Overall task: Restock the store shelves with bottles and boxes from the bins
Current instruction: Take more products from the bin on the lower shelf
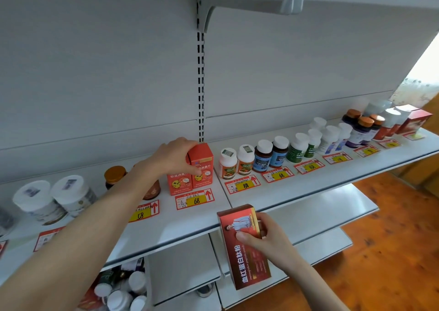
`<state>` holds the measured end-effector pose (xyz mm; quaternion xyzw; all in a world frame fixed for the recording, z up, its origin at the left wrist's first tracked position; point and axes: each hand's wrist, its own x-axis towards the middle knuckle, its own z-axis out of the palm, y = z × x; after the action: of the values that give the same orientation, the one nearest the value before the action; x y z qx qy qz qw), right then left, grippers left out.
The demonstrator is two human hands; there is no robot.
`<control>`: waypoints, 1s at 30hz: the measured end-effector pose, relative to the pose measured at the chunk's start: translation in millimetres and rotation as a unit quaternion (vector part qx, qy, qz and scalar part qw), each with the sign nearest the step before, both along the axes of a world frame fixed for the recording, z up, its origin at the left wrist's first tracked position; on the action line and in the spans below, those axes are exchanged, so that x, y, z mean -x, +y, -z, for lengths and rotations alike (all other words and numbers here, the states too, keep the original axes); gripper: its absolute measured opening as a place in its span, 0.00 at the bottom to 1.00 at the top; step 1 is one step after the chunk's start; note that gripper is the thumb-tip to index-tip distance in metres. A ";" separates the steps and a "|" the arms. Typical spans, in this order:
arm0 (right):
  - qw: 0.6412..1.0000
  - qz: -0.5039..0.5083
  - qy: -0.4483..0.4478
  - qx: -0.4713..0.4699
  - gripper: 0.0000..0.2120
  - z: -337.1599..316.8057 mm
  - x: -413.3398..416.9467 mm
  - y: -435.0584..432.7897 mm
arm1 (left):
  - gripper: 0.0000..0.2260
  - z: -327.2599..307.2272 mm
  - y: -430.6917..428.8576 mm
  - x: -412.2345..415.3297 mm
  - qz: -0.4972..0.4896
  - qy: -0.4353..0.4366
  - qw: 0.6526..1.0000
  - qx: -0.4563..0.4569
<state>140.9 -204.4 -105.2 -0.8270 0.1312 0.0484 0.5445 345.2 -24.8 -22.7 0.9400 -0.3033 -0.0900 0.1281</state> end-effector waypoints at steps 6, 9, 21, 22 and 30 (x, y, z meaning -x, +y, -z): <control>1.000 -0.003 -0.005 0.004 0.17 0.6 -0.7 2.5 | 0.29 4.0 1.7 3.4 -0.021 0.010 0.998 0.064; 1.000 -0.006 -0.004 -0.001 0.19 0.0 -1.0 3.2 | 0.28 4.5 1.0 5.3 -0.019 0.004 0.998 0.063; 0.999 0.004 -0.015 -0.035 0.22 -2.7 -2.8 5.5 | 0.25 8.3 1.1 22.6 -0.031 -0.117 0.985 0.122; 0.999 0.008 -0.015 -0.034 0.23 -4.8 -2.7 5.3 | 0.23 6.4 0.8 29.0 -0.036 -0.136 0.975 0.170; 0.989 0.100 -0.032 -0.104 0.28 -23.8 -2.1 -31.6 | 0.17 11.3 -30.4 110.7 -0.018 -0.109 0.908 0.405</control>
<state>143.0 -236.1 -81.4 -0.7498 0.1901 -0.0200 0.6334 234.5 -55.2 -34.1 0.8164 -0.3089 0.1460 0.4655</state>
